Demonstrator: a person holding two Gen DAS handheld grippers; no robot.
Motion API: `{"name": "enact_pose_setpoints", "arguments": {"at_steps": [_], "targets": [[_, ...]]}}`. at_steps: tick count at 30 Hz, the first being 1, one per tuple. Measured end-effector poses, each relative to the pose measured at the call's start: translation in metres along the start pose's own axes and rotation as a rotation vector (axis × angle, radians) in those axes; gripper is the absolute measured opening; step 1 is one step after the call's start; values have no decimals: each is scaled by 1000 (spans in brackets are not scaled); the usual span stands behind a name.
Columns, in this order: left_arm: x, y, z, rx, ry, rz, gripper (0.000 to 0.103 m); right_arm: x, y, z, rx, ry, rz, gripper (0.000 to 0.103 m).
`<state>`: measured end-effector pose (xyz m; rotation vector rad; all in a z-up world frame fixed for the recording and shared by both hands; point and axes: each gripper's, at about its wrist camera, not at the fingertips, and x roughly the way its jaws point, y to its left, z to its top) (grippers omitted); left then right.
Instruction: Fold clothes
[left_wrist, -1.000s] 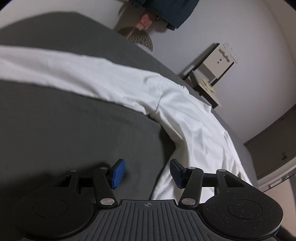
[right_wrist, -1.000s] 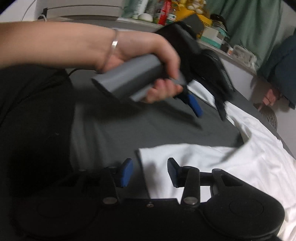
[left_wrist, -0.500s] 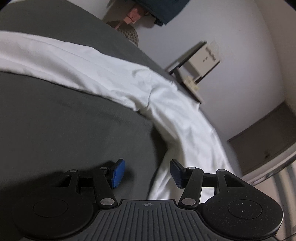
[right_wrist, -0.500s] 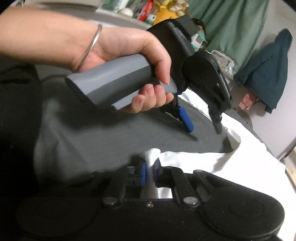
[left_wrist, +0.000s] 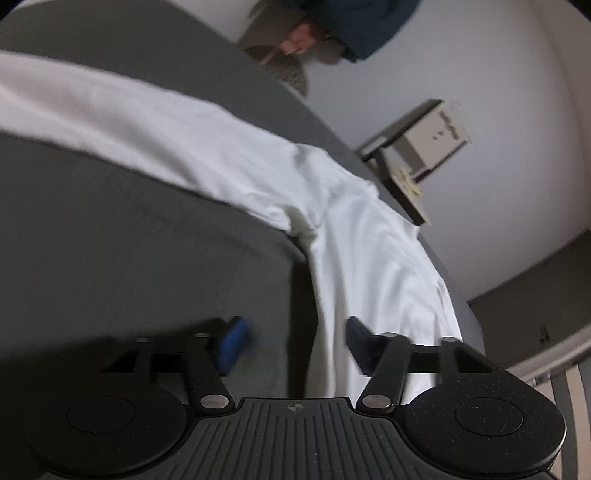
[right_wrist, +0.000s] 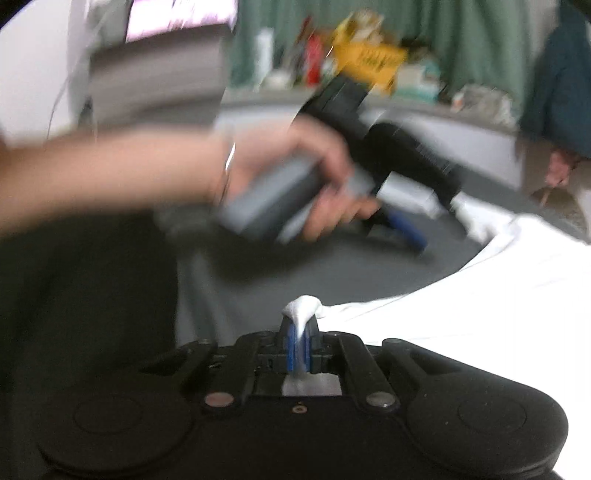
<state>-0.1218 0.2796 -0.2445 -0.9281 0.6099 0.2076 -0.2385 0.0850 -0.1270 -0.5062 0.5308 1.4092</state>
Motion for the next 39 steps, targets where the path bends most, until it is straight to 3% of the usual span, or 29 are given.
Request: {"name": "enact_pose_setpoints", "arguments": {"at_steps": [3, 5, 9, 12, 17, 19, 22, 24, 26, 30, 32, 36, 39], "targets": [[6, -3, 1, -20, -12, 3, 70, 18, 13, -6, -16, 37, -26, 10], [8, -7, 1, 4, -11, 4, 70, 18, 21, -5, -5, 39, -36, 37], [3, -7, -1, 36, -1, -5, 70, 1, 31, -1, -21, -3, -94, 37], [0, -6, -4, 54, 14, -16, 70, -27, 24, -2, 39, -21, -108, 45], [11, -11, -11, 89, 48, -12, 70, -89, 12, -27, -55, 62, -221, 46], [8, -20, -15, 140, 30, -29, 70, -114, -3, -36, -29, 129, -318, 46], [3, -32, -21, 208, 12, -62, 70, -162, -48, -67, 161, 236, -532, 46], [2, -38, -25, 239, 19, -89, 70, -195, -88, -93, 379, 293, -674, 46], [4, -41, -30, 258, 47, -98, 70, -229, -126, -121, 631, 301, -742, 46], [3, -47, -38, 287, 93, -151, 70, -284, -175, -174, 1043, 133, -727, 45], [-2, -52, -44, 290, 131, -245, 70, -297, -189, -194, 1191, 52, -683, 43], [-3, -74, -65, 402, 251, -372, 70, -286, -201, -222, 1346, 26, -496, 39], [3, -90, -85, 521, 314, -352, 70, -285, -201, -226, 1380, 23, -445, 36]]}}
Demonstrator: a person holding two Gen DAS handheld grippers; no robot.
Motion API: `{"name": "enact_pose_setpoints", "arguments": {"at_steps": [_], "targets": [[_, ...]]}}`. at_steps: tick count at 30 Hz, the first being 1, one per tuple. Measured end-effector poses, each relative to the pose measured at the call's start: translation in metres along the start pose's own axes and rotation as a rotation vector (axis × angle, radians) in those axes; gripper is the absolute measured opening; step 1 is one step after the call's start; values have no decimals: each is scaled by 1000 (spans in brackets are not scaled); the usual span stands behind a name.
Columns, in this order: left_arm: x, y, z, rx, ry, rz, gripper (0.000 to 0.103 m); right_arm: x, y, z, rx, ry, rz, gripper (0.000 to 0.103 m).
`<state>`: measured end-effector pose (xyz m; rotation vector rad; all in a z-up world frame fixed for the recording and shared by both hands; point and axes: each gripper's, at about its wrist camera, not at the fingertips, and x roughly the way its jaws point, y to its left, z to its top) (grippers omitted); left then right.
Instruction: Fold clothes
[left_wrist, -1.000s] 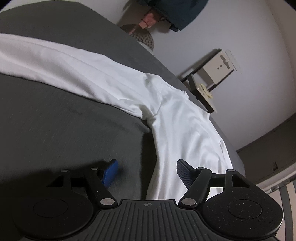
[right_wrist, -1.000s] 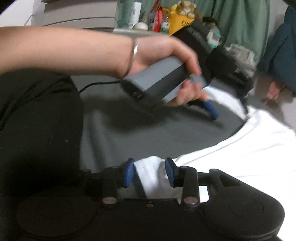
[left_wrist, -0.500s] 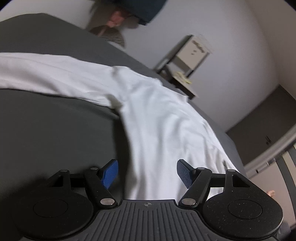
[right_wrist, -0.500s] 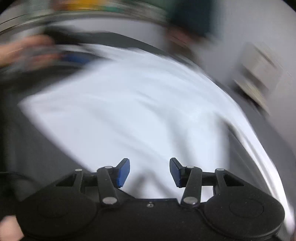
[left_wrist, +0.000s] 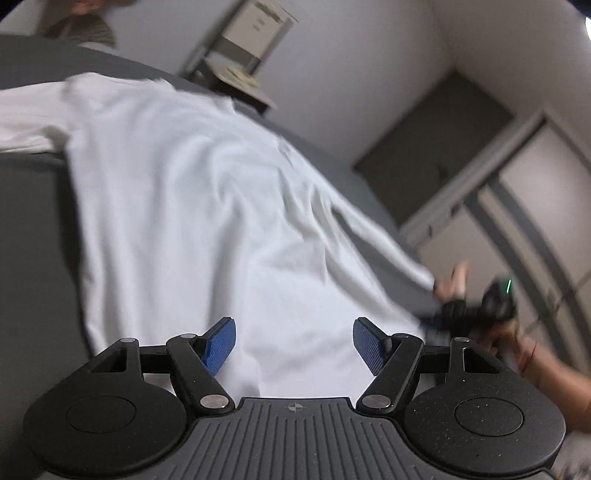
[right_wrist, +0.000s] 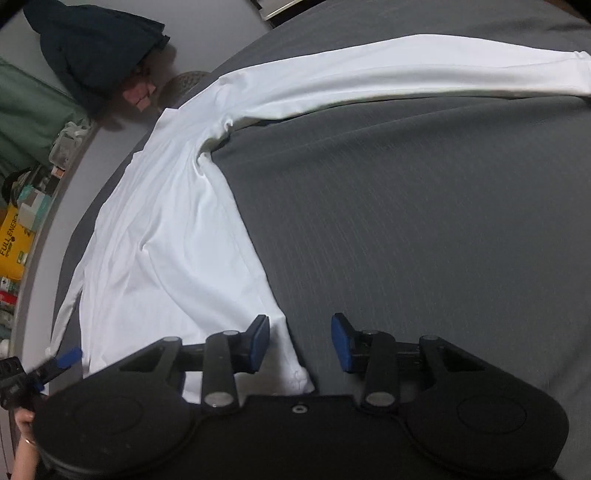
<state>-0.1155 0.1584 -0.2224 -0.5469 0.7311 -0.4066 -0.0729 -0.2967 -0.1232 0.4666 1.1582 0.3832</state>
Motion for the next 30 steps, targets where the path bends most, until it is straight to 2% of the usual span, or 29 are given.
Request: {"name": "enact_pose_setpoints", "arguments": {"at_steps": [2, 4, 6, 9, 10, 14, 18, 21, 23, 28, 30], "targets": [[6, -3, -4, 8, 59, 12, 70, 4, -6, 3, 82, 51, 53, 20], [10, -2, -8, -9, 99, 21, 70, 14, -7, -2, 140, 102, 83, 19], [13, 0, -10, -28, 127, -9, 70, 17, -9, -7, 161, 99, 77, 16], [18, 3, -13, -42, 159, -67, 70, 18, -22, -9, 272, 91, 123, 16], [20, 4, -13, -39, 166, -67, 70, 18, -26, -10, 299, 87, 134, 10], [20, 6, -13, -42, 168, -60, 70, 1, -10, -8, 157, 19, 83, 6], [20, 5, -13, -21, 178, -46, 70, -26, 12, -6, -44, -60, -29, 3], [18, 3, -13, 6, 189, -35, 70, -7, 11, -11, -84, 22, -116, 3], [15, 0, -14, 27, 193, -32, 70, 1, 17, -16, -138, 45, -146, 3], [4, -9, -14, 78, 183, -30, 70, -9, 33, -17, -218, 52, -187, 3], [-4, -13, -8, 88, 132, -74, 70, -9, 39, -19, -245, 68, -201, 3]]}}
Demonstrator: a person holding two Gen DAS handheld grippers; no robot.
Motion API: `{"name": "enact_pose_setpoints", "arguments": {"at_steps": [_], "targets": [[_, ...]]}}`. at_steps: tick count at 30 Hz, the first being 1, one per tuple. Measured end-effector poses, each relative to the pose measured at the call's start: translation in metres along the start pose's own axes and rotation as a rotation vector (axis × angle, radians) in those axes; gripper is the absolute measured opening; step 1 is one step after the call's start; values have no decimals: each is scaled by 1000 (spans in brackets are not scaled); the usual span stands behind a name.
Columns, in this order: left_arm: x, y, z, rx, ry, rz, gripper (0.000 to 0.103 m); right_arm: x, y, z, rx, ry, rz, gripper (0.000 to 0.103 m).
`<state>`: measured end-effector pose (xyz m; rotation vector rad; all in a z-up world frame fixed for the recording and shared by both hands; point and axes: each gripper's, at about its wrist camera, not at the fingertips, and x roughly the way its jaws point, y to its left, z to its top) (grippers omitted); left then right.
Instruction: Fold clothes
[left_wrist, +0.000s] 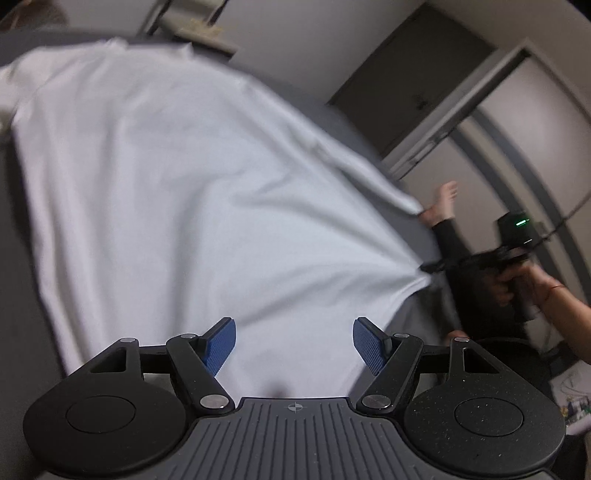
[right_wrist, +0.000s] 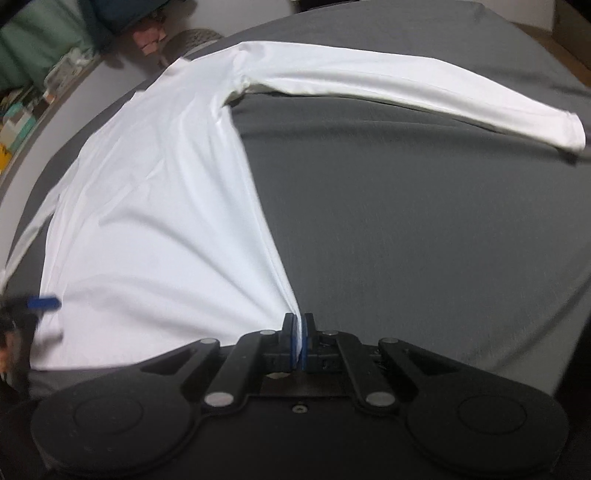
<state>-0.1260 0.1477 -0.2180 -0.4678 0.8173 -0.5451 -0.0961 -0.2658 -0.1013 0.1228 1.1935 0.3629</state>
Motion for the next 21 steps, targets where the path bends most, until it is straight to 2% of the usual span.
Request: {"name": "enact_pose_setpoints", "arguments": {"at_steps": [2, 4, 6, 7, 8, 11, 15, 16, 19, 21], "targets": [[-8, -4, 4, 14, -53, -39, 70, 6, -2, -7, -18, 20, -41, 3], [-17, -2, 7, -9, -106, -4, 70, 13, -3, -6, -18, 25, -67, 4], [-25, 1, 8, -27, -155, 61, 70, 8, 1, -4, -44, 19, -99, 14], [-29, 3, 8, -32, -178, 107, 70, 3, 5, -1, -56, -21, -119, 25], [-31, 6, 10, -40, -201, 154, 70, -2, 8, 3, -58, -71, -123, 28], [-39, 13, 14, -71, -272, 283, 70, -2, 15, 30, -4, -197, -33, 28], [-48, 31, 15, -159, -349, 348, 70, 30, 23, 91, 107, -322, 169, 28], [-50, 33, 14, -174, -357, 363, 70, 41, 25, 108, 134, -342, 212, 28], [-55, 39, 14, -219, -380, 411, 70, 78, 24, 154, 247, -359, 264, 28], [-54, 38, 16, -236, -398, 484, 70, 98, 16, 176, 341, -357, 293, 28]]}}
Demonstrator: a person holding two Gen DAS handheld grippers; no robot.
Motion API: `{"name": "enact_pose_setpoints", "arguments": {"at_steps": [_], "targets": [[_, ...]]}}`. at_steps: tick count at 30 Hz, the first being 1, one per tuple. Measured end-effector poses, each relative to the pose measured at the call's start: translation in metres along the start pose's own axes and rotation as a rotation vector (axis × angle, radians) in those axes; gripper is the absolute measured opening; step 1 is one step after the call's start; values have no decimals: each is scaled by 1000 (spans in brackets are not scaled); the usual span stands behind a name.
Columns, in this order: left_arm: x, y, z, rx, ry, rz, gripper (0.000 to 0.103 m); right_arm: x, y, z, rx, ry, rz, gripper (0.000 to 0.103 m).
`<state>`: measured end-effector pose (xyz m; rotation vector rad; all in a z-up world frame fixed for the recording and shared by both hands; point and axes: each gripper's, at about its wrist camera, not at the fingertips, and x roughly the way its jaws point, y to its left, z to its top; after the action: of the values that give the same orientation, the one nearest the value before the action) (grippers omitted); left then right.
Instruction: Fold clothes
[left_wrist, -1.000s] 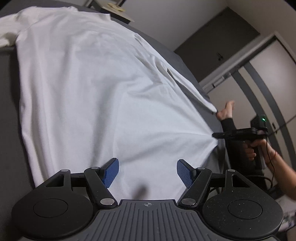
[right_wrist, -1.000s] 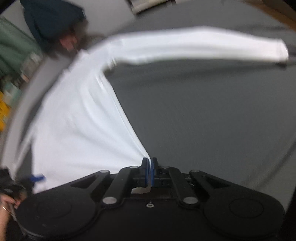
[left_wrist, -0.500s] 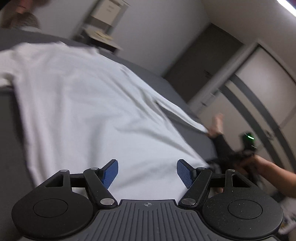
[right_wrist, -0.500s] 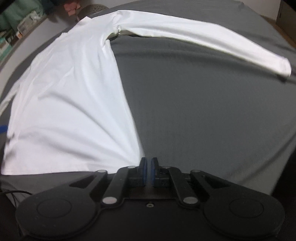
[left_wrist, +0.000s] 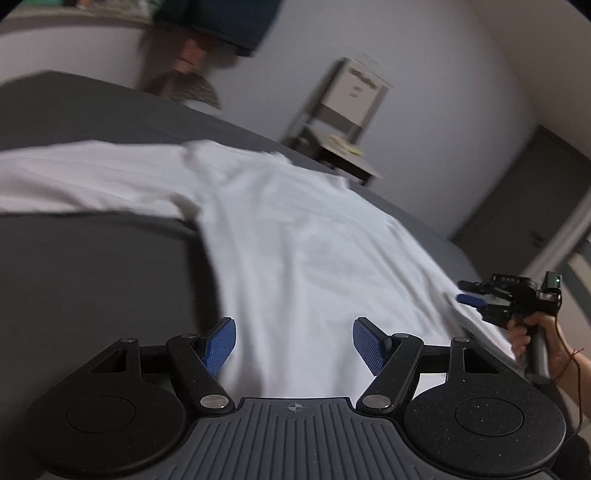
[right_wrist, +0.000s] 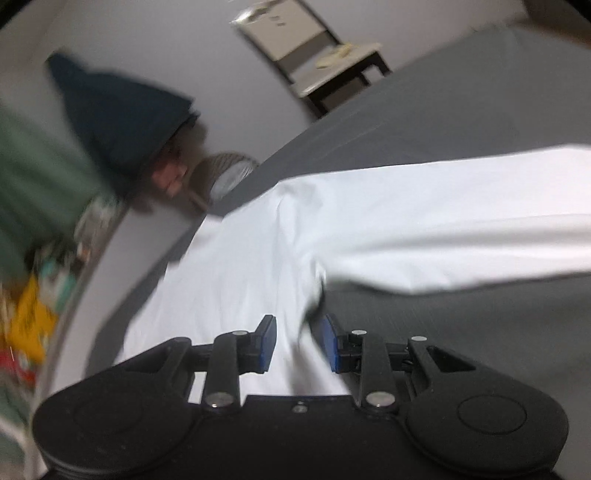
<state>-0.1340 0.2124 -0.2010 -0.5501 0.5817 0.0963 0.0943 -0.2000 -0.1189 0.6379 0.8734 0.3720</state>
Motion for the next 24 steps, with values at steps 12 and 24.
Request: {"name": "enact_pose_setpoints", "arguments": {"at_steps": [12, 24], "targets": [[9, 42, 14, -439, -285, 182, 70, 46, -30, 5, 197, -89, -91, 2], [7, 115, 17, -625, -314, 154, 70, -6, 35, -30, -138, -46, -94, 35]]}}
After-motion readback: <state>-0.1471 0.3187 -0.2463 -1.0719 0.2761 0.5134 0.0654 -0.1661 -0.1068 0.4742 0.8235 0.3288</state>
